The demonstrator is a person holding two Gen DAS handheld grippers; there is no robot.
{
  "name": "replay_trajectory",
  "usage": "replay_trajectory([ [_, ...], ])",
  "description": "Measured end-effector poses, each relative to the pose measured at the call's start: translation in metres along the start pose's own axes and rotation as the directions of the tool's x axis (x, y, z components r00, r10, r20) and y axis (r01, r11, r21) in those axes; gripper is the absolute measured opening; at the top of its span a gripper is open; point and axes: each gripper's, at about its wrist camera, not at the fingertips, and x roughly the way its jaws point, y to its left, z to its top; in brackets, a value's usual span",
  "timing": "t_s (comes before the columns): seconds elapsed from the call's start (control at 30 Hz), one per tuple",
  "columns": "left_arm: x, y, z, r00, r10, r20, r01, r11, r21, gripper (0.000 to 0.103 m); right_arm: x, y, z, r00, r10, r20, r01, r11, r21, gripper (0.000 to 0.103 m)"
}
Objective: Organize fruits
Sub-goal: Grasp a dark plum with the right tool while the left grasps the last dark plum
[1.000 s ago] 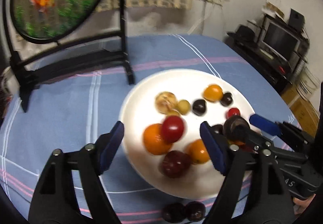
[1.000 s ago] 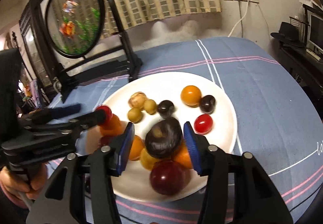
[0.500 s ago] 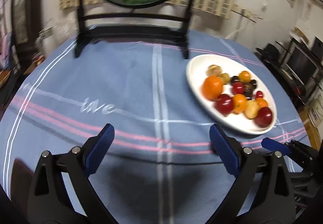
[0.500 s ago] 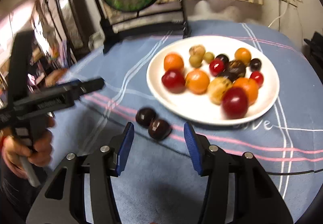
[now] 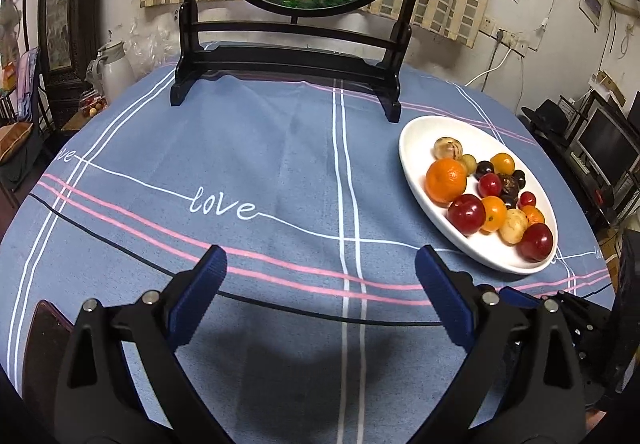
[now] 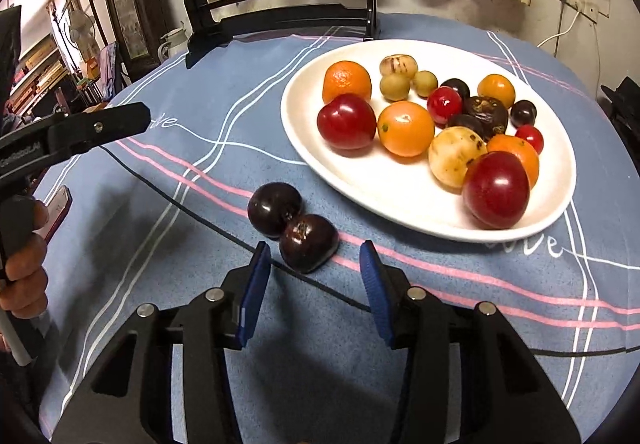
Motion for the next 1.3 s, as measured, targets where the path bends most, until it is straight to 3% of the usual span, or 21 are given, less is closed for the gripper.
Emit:
replay_trajectory([
  [0.33, 0.002, -0.001, 0.0, 1.0, -0.007, -0.01, 0.007, 1.0, 0.006, 0.097, 0.014, 0.011, 0.009, 1.0, -0.021, -0.019, 0.02, 0.998, -0.054, 0.045],
  [0.43, 0.002, -0.001, 0.0, 1.0, -0.01, -0.013, 0.01, 1.0, 0.006, 0.097, 0.016, 0.016, 0.008, 0.999, -0.039, -0.016, 0.038, 0.995, -0.092, 0.04],
  [0.5, 0.004, -0.001, -0.001, 1.0, -0.014, -0.024, 0.014, 1.0, 0.003, 0.097, 0.017, 0.018, 0.008, 0.998, -0.058, -0.01, 0.057, 0.993, -0.104, 0.031],
  [0.63, 0.009, -0.003, -0.003, 0.999, 0.0, -0.038, 0.001, 1.0, 0.015, 0.097, 0.009, 0.017, 0.002, 0.996, -0.084, 0.005, 0.084, 0.989, -0.119, 0.031],
  [0.77, 0.012, -0.01, -0.006, 0.999, -0.017, -0.045, 0.019, 0.999, 0.049, 0.097, -0.012, 0.001, -0.001, 0.999, -0.017, 0.035, 0.018, 1.0, -0.01, 0.031],
  [0.87, 0.012, -0.023, -0.01, 0.997, -0.067, -0.048, 0.071, 0.993, 0.09, 0.097, -0.033, -0.017, -0.005, 0.996, 0.037, 0.083, -0.045, 0.995, 0.088, 0.031],
  [1.03, 0.018, -0.061, -0.022, 0.99, -0.13, -0.048, 0.137, 0.965, 0.224, 0.097, -0.053, -0.036, -0.013, 0.992, -0.007, 0.126, -0.012, 0.988, 0.155, 0.031],
  [1.13, 0.024, -0.076, -0.026, 0.986, -0.153, -0.062, 0.164, 0.956, 0.243, 0.096, -0.055, -0.043, -0.014, 0.992, -0.009, 0.124, -0.015, 0.982, 0.19, 0.031],
  [1.2, 0.031, -0.083, -0.027, 0.984, -0.155, -0.088, 0.172, 0.955, 0.242, 0.08, -0.055, -0.045, -0.015, 0.992, -0.013, 0.123, -0.012, 0.98, 0.201, 0.031],
  [1.3, 0.045, -0.095, -0.029, 0.975, -0.167, -0.145, 0.198, 0.949, 0.244, 0.069, -0.055, -0.047, -0.016, 0.993, -0.017, 0.118, -0.008, 0.978, 0.21, 0.031],
])
